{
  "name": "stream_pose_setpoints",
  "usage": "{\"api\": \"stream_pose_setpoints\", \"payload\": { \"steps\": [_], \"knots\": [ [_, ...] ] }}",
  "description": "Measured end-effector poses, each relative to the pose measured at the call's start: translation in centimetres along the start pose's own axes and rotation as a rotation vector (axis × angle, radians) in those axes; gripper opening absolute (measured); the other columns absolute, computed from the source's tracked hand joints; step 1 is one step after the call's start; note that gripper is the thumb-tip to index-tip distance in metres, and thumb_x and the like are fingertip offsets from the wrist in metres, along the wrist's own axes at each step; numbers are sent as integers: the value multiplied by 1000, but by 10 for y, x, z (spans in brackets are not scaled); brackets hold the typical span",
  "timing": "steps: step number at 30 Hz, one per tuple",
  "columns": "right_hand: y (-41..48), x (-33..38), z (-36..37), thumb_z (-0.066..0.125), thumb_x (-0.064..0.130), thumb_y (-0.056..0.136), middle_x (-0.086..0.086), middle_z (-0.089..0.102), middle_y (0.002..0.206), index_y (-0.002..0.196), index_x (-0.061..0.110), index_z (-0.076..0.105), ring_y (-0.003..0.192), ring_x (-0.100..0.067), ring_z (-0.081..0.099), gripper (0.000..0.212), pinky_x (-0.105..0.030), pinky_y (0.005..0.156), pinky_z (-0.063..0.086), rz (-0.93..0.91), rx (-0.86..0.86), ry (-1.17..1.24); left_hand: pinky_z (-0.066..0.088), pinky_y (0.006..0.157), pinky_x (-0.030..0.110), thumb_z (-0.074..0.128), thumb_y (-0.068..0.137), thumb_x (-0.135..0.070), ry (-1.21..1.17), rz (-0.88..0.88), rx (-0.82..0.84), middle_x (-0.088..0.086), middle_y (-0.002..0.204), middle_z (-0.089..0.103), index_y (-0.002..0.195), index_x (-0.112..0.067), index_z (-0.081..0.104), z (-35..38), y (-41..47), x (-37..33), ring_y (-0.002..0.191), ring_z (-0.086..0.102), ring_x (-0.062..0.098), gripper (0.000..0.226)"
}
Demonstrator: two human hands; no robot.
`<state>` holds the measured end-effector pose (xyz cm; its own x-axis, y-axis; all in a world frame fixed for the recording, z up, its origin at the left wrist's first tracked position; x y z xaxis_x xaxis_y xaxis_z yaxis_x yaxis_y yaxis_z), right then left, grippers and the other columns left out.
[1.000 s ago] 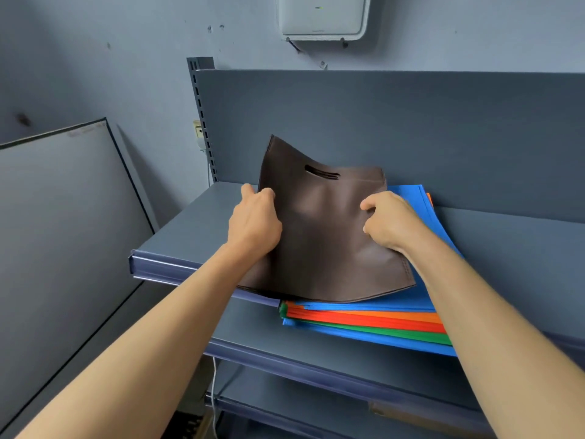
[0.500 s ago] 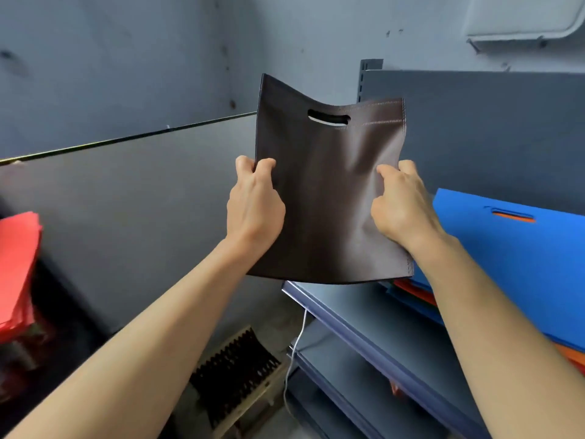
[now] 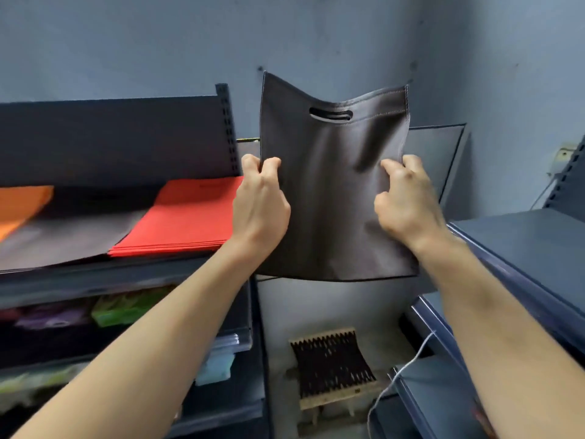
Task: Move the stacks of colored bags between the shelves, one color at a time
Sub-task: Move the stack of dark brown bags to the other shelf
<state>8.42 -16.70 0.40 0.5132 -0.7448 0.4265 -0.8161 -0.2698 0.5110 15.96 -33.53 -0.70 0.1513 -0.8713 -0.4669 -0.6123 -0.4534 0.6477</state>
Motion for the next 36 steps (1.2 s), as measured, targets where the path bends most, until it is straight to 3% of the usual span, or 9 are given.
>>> {"api": "stream_pose_setpoints", "payload": {
  "steps": [12,18,23,29,36],
  "knots": [
    [-9,207,113,43,-1,85,-13,31,141,123,0,47,110,-44,49,39,-43,95,41,-191,131,82,35,72,33,40,86,5,154,-175,-92,13,125,38,131,-8,47,-124,15,198,90,54,36,48],
    [-13,294,164,42,-2,84,-12,33,139,120,1,48,103,-43,51,36,-41,90,43,-225,173,106,43,78,39,39,84,7,190,-238,-76,14,123,39,126,-7,49,-170,34,288,89,54,39,46],
    [-10,333,198,43,-3,82,-12,35,133,111,1,51,97,-42,52,31,-43,85,45,-246,237,89,40,83,38,39,84,6,215,-292,-5,14,124,40,126,-8,50,-183,41,335,96,54,38,45],
    [5,358,228,44,-2,83,-13,35,135,120,0,50,110,-42,49,38,-43,95,42,-294,298,103,43,87,40,40,84,3,253,-359,17,15,123,40,121,-8,53,-192,49,365,99,54,40,40],
    [14,379,262,44,-1,83,-13,39,125,113,2,53,104,-41,51,32,-42,89,45,-324,352,147,45,89,43,41,84,3,320,-419,35,15,123,40,121,-8,53,-195,61,398,100,53,41,40]
  ]
}}
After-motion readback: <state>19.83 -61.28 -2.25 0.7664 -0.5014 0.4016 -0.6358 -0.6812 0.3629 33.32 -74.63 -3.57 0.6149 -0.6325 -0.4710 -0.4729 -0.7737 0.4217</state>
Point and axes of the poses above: each hand's wrist, its own y-axis towards the middle knuckle, its own z-axis out of the palm, x = y × z, the point moved 2 cm from there along y, towards the middle knuckle
